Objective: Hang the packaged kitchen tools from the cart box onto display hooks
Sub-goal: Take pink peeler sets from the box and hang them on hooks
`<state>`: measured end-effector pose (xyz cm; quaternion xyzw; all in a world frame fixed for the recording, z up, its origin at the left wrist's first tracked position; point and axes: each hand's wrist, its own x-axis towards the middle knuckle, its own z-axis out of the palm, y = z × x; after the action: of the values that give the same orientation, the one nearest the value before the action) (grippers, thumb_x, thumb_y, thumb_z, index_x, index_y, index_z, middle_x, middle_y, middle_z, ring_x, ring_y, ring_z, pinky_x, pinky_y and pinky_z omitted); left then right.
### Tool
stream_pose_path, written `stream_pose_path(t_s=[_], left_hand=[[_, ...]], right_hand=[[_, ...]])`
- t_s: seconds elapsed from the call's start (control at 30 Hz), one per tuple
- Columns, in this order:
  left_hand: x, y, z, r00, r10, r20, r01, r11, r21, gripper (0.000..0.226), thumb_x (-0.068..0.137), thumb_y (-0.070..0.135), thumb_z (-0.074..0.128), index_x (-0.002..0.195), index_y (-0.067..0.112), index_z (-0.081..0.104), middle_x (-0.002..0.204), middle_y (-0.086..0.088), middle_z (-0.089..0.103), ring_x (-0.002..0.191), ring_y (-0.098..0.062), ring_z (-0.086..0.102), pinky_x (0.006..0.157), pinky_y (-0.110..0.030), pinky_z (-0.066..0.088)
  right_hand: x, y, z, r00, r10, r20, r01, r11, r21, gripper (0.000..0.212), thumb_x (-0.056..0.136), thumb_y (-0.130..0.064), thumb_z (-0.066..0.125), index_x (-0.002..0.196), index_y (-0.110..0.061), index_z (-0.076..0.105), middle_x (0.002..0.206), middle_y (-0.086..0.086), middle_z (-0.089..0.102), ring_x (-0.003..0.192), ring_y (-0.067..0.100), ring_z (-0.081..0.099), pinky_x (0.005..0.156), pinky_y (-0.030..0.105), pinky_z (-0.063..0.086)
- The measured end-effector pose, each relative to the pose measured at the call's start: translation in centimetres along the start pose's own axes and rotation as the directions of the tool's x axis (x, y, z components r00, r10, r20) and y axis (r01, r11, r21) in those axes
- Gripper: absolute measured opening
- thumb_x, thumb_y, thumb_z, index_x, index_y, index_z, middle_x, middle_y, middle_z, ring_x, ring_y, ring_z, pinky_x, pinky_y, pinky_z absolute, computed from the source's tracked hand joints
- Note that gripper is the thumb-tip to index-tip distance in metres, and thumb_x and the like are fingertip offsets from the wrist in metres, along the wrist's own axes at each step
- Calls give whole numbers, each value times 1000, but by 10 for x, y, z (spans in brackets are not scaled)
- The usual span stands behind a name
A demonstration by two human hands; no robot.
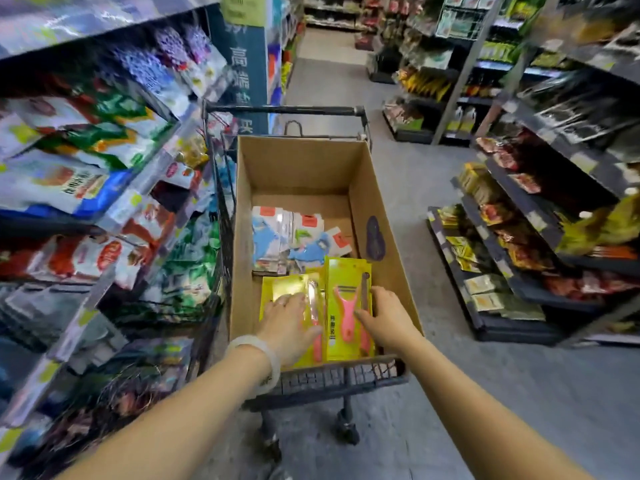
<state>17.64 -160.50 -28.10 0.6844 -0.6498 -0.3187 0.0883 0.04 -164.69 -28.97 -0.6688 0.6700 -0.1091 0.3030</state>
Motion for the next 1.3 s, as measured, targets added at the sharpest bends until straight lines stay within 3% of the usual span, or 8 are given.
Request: stream_pose_path(t_s=[0.13, 0.27, 0.5, 0.8, 0.93, 1.07, 1.2, 1.3], left_hand=[[51, -11, 10, 997, -36, 65, 38, 999, -29, 61, 94, 37, 48, 145, 15, 23, 153, -7, 26, 144, -25, 15, 117, -41, 12], [82, -27, 23, 988, -98, 123, 117, 981, -157, 63, 94, 37, 50, 146, 20, 20, 157, -1, 15, 147, -19, 6, 116, -33, 12], [124, -48, 30, 964, -224, 143, 254, 936, -246, 55, 91, 35, 55, 139, 18, 33, 146, -8, 39, 131, -22, 42, 100, -29, 38], [152, -27, 41, 944, -212, 252, 295, 885, -359, 93, 71, 36, 78, 144, 16, 24, 145, -2, 38, 136, -19, 36, 109, -31, 32], [162, -18, 28, 928, -372, 20, 291, 692, -660, 87, 54, 46, 84, 127, 19, 45, 118, -1, 62, 108, -19, 59, 98, -40, 45], [165, -28, 7, 852, -508, -128, 256, 616, -745, 66, 54, 27, 89, 109, 13, 54, 106, -10, 65, 99, -29, 61, 89, -45, 49], [157, -42, 5, 836, -527, -154, 214, 571, -793, 52, 65, 10, 83, 108, 13, 54, 97, -4, 65, 94, -26, 61, 69, -26, 45], [148, -47, 6, 842, -526, -123, 225, 549, -805, 58, 61, 19, 85, 111, 13, 56, 102, -6, 67, 97, -26, 62, 82, -39, 50]], right_hand=[[63, 11, 23, 975, 210, 74, -219, 963, 160, 50, 88, -33, 59, 125, -1, 46, 116, 18, 61, 107, 32, 58, 87, 38, 47], [110, 43, 60, 925, 329, 191, -358, 922, 146, 89, 73, -37, 76, 141, -6, 28, 141, 15, 41, 130, 30, 42, 107, 42, 37], [156, 60, 94, 849, 497, 180, -513, 856, 56, 136, 56, -45, 86, 149, -13, -7, 152, 19, 10, 141, 36, 20, 113, 46, 25], [151, 24, 56, 943, 329, 40, -325, 895, 305, 116, 54, -41, 87, 143, -13, 19, 132, 12, 31, 126, 28, 33, 108, 37, 33], [167, -15, 32, 984, 124, 129, -166, 903, 396, 107, 58, -54, 80, 142, -18, 24, 130, 4, 38, 111, 17, 51, 100, 37, 46], [184, -7, 23, 962, 140, 232, -258, 736, 626, 50, 88, -39, 59, 130, -15, 48, 123, 2, 56, 104, 13, 58, 89, 29, 49], [182, 52, 64, 859, 435, 271, -503, 816, 283, 89, 77, -43, 71, 144, -9, 25, 143, 14, 41, 128, 30, 45, 105, 43, 41], [169, 80, 99, 724, 546, 422, -635, 767, 96, 122, 66, -47, 79, 148, -10, -4, 151, 19, 25, 137, 37, 32, 110, 48, 34]])
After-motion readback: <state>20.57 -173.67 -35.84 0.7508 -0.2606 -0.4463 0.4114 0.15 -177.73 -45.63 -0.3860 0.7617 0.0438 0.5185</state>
